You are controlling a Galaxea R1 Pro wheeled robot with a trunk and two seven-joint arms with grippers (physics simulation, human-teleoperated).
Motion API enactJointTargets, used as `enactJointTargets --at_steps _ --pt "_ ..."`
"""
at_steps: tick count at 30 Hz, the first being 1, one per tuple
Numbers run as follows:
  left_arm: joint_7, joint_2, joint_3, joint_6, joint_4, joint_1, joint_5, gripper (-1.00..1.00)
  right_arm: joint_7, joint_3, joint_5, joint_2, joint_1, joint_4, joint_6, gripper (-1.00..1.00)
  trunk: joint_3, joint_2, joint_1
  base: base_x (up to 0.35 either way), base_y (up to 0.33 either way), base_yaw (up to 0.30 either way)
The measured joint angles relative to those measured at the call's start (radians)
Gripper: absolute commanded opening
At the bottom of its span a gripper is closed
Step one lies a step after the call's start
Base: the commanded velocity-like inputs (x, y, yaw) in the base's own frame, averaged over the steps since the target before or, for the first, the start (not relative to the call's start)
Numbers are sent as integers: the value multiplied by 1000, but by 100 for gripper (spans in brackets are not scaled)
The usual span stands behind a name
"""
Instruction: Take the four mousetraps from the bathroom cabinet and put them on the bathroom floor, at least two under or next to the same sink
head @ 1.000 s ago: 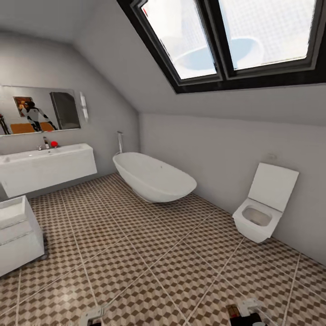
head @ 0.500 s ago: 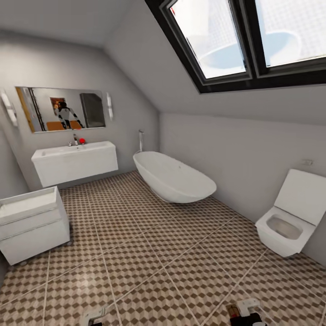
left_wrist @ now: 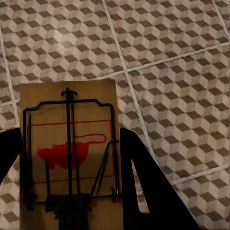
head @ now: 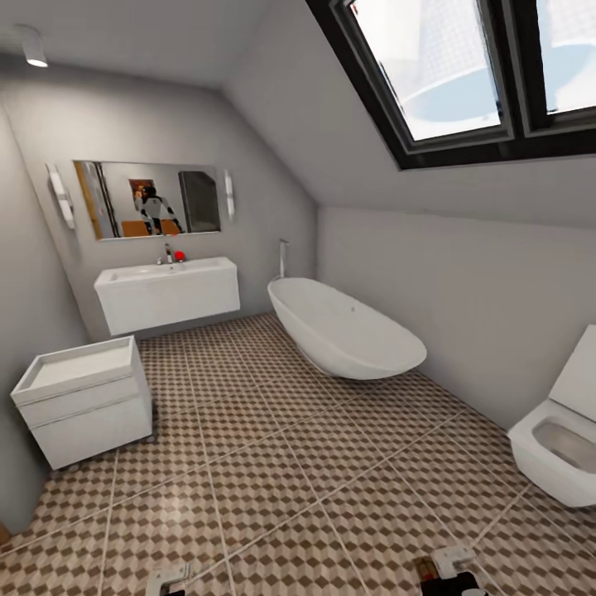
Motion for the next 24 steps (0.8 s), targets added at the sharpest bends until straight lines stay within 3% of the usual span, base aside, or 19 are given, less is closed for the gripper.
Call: enactJointTargets --at_steps 10,24 --pt "0 0 0 0 0 0 0 -100 0 0 0 0 0 0 0 -100 0 0 0 331 0 54" --pt "5 0 0 1 0 0 0 -100 0 0 0 0 0 0 1 -100 0 0 0 331 -16 282"
